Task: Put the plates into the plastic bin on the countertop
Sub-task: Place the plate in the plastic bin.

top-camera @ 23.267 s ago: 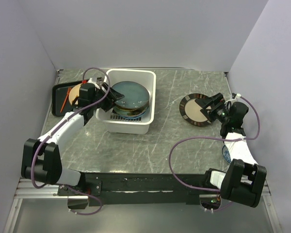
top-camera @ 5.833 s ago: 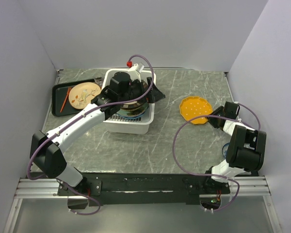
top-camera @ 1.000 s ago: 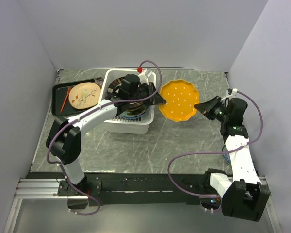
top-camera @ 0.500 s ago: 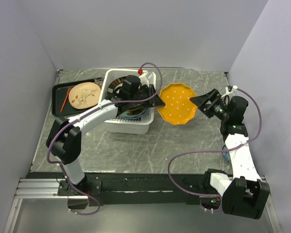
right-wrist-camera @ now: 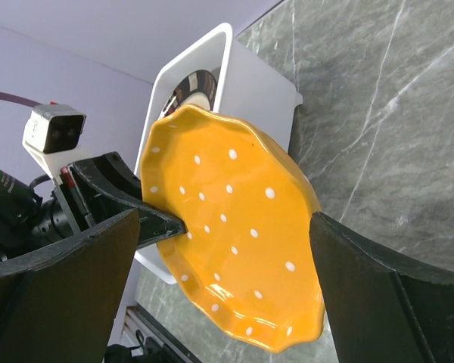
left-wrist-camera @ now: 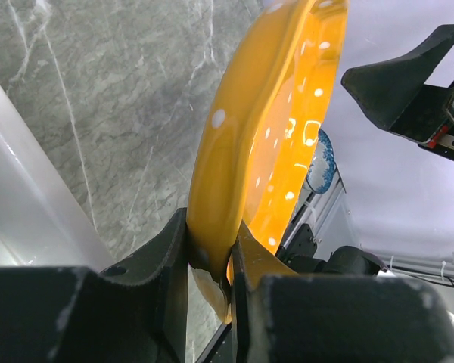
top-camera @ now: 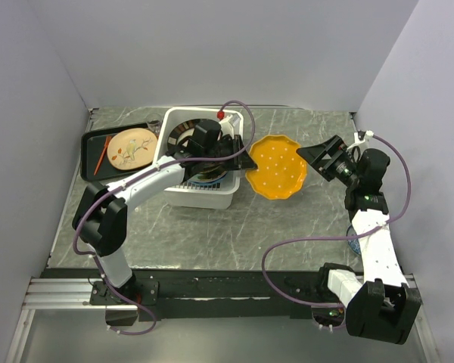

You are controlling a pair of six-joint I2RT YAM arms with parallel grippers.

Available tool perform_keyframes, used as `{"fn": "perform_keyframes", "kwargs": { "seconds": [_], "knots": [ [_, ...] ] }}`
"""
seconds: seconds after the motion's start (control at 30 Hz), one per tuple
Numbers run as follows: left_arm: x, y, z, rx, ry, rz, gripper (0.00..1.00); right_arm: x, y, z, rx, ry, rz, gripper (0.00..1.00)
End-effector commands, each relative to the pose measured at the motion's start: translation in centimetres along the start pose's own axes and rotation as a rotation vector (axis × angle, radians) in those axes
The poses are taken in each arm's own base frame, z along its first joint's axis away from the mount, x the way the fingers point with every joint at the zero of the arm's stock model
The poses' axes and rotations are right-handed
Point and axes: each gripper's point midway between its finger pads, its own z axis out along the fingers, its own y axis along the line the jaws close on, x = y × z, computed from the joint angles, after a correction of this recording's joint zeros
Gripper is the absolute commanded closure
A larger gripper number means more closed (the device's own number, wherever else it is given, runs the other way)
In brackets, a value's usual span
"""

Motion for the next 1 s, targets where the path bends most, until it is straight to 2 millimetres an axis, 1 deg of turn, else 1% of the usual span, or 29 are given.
{"fn": "perform_keyframes", "kwargs": {
  "seconds": [0.0,0.2,0.23,0.4,0.43,0.5,0.53,0.6,0.73,0.8,0.83,0.97],
  "knots": [
    [-4.4,-5.1,-1.7,0.146,-0.139,0.087,0.99,-1.9,2.7,-0.4,-0.060,-0.051,-0.084,0.00],
    [-5.1,-4.6,-2.5,0.136,-0.162,0.078,0.99,-2.0,2.6,-0.4,-0.054,-0.054,-0.089,0.00],
    [-5.3,-4.8,-2.7,0.141,-0.170,0.079,0.99,-2.0,2.6,-0.4,-0.053,-0.053,-0.087,0.00],
    [-6.3,-4.2,-3.6,0.115,-0.202,0.070,0.99,-2.0,2.6,-0.4,-0.053,-0.055,-0.089,0.00],
    [-6.7,-4.2,-4.0,0.114,-0.215,0.070,0.99,-2.0,2.6,-0.4,-0.053,-0.055,-0.088,0.00],
    [-6.8,-3.9,-4.4,0.117,-0.224,0.066,0.99,-2.0,2.6,-0.4,-0.051,-0.055,-0.088,0.00],
    [-7.3,-3.9,-4.9,0.120,-0.239,0.066,0.99,-2.0,2.6,-0.4,-0.052,-0.056,-0.089,0.00],
    [-7.5,-3.8,-5.6,0.129,-0.253,0.059,0.99,-2.0,2.5,-0.4,-0.052,-0.054,-0.087,0.00],
    [-8.5,-2.8,-7.2,0.120,-0.293,0.043,0.99,-2.0,2.4,-0.3,-0.052,-0.055,-0.084,0.00],
    [-8.7,-2.6,-8.0,0.124,-0.309,0.032,0.99,-1.9,2.3,-0.2,-0.052,-0.051,-0.079,0.00],
    [-9.2,-2.4,-8.5,0.129,-0.326,0.033,0.99,-1.9,2.3,-0.2,-0.052,-0.053,-0.080,0.00],
    [-9.8,-1.8,-9.9,0.131,-0.351,0.016,0.99,-1.9,2.3,-0.2,-0.052,-0.053,-0.078,0.00]
  ]
}}
